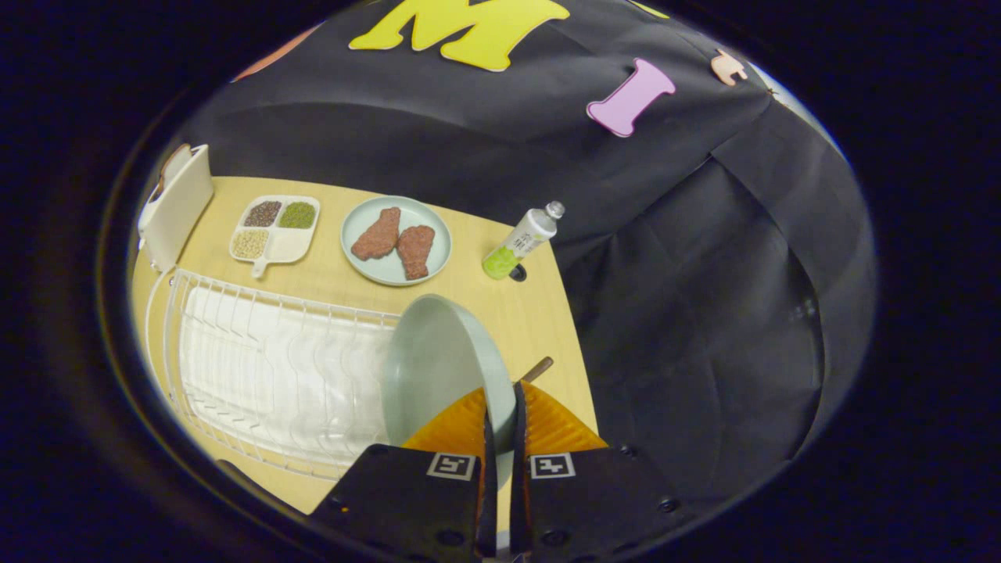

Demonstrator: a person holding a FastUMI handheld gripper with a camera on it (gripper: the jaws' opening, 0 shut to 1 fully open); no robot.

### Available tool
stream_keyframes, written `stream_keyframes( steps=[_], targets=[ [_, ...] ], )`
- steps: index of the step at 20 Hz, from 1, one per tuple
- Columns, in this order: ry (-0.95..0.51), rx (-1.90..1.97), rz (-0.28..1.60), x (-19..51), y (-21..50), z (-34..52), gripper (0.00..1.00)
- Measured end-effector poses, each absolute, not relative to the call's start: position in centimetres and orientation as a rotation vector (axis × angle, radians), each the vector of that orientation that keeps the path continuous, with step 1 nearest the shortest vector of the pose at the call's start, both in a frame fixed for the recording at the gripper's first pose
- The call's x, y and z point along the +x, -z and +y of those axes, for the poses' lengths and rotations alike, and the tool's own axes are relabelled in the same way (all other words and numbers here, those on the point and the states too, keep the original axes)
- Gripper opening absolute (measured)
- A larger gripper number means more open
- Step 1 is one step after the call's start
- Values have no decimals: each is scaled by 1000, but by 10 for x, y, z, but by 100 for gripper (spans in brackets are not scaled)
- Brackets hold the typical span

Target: Take the plate from the dish rack, then take the spoon from the basket and place it into the plate.

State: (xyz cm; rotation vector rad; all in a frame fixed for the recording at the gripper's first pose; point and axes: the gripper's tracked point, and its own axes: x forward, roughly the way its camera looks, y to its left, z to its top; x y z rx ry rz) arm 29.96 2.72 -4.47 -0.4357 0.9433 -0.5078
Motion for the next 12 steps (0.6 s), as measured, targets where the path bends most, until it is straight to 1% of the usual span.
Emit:
stream_keyframes(
  steps=[3,7,10,12],
  targets=[
    [525,-442,888,286,21,31,12],
    [474,-384,848,253,-4,39,12],
    [392,-307,821,222,-13,48,12],
    [305,-241,822,202,-4,52,12]
  ],
)
